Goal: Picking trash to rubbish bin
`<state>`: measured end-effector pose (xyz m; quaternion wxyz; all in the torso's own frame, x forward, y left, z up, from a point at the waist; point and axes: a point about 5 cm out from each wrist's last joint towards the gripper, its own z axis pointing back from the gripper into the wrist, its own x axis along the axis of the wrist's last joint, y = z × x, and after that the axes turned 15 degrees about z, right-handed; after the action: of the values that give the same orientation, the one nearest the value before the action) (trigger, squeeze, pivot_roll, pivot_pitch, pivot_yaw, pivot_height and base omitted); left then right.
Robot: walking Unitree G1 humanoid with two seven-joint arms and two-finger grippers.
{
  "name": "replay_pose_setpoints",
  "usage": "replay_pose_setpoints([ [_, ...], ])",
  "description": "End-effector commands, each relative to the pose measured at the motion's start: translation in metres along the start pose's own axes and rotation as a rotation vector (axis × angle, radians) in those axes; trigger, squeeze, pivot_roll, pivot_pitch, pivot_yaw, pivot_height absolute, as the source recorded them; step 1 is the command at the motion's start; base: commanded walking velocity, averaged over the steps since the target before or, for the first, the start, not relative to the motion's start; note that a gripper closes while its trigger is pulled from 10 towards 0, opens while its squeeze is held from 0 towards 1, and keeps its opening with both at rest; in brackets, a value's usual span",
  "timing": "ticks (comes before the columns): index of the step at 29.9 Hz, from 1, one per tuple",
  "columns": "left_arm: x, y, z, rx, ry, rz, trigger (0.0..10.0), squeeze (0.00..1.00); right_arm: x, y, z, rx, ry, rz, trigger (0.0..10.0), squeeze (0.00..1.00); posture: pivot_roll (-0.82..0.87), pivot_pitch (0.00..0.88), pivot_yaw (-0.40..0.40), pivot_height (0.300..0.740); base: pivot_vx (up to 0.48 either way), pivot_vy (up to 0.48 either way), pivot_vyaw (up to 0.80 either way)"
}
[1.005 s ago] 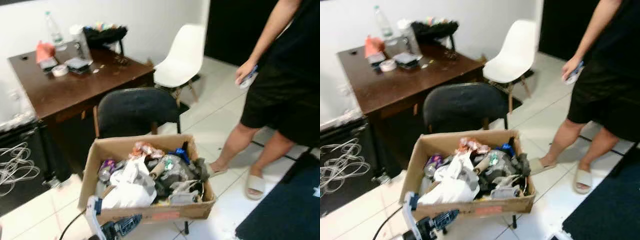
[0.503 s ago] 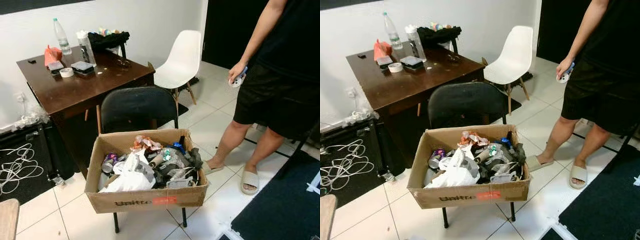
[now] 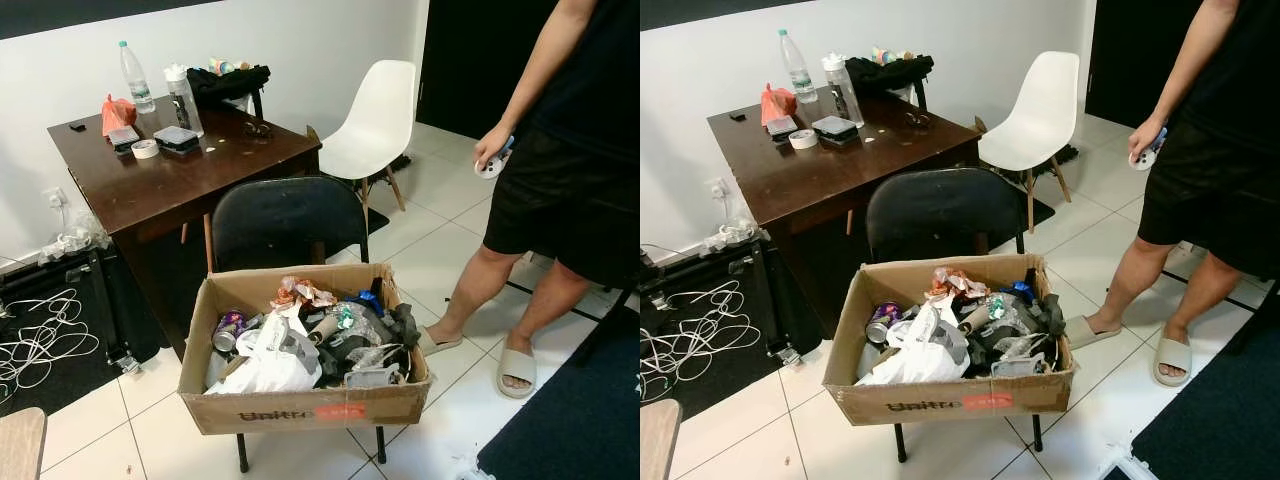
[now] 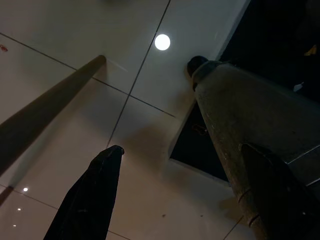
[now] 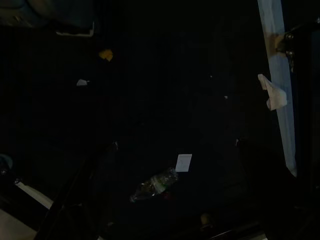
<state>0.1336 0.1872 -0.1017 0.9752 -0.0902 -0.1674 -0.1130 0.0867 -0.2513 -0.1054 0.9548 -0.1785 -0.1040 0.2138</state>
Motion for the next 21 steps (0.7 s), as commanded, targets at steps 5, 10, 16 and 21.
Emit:
replay_pose_setpoints([
  [5, -0.0147, -0.0059, -0.0015, 0.002, 0.066, -0.039, 10.0, 0.00, -0.0032, 0.0053, 0.0005, 0.014, 0.013, 0.000, 10.0, 0.00, -0.27, 0.105, 0.119, 0.740, -0.126, 0.000, 0.00],
  [10, -0.0128, -0.0084, -0.0025, -0.001, 0.065, -0.055, 10.0, 0.00, -0.0032, 0.0055, 0.0005, 0.013, 0.013, -0.003, 10.0, 0.00, -0.27, 0.105, 0.117, 0.740, -0.315, 0.000, 0.00],
  [16, -0.0107, -0.0107, -0.0034, -0.008, 0.060, -0.063, 10.0, 0.00, -0.0034, 0.0054, 0.0005, 0.014, 0.014, 0.002, 10.0, 0.00, -0.27, 0.101, 0.114, 0.740, -0.303, 0.000, 0.00],
  [21, -0.0101, -0.0115, -0.0037, -0.011, 0.062, -0.069, 10.0, 0.00, -0.0017, 0.0040, 0.0003, 0.010, 0.010, 0.008, 10.0, 0.00, -0.27, 0.091, 0.113, 0.740, -0.299, 0.000, 0.00],
])
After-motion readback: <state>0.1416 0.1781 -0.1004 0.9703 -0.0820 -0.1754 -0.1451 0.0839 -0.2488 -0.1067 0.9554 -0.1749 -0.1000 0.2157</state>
